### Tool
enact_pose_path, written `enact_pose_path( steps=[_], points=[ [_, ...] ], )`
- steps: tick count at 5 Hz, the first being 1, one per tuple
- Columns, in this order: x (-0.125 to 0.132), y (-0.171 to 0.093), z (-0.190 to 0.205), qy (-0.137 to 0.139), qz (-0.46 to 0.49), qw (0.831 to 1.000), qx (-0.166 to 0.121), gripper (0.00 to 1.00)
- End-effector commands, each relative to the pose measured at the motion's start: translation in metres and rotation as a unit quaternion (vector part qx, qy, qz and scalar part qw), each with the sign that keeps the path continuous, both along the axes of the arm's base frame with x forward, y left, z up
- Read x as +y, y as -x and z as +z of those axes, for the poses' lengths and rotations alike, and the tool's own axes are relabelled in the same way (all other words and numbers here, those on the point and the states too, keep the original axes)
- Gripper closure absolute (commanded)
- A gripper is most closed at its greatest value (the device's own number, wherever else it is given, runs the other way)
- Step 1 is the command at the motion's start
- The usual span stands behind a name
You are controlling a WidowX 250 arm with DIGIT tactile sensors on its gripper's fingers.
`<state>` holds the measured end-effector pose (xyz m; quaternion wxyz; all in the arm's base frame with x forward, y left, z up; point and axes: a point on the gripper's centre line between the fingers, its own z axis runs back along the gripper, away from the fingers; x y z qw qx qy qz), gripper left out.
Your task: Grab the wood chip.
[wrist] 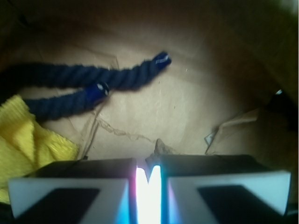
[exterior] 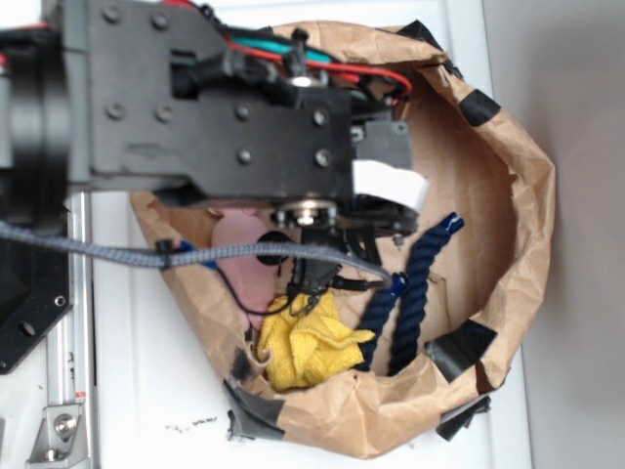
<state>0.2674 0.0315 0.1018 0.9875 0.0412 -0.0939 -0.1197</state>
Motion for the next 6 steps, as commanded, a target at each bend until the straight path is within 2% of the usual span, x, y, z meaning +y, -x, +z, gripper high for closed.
enact_pose_path(
  steps=[1, 2, 3, 4, 5, 6],
  points=[
    [0.003, 0.016, 0.037, 0.008, -0.004, 0.999, -0.032, 0.79],
    [0.006, 0.019, 0.015, 0.007, -0.005, 1.0, -0.009, 0.0],
    [0.011, 0.016, -0.015, 0.004, 0.0, 1.0, 0.019, 0.0],
    [0.02, -0.002, -0.05, 0.017, 0.024, 0.998, 0.049, 0.0],
    [0.019, -0.009, -0.07, 0.016, 0.03, 0.997, 0.066, 0.0],
    [0.016, 0.001, -0.074, -0.017, 0.021, 0.997, 0.068, 0.0]
  ],
)
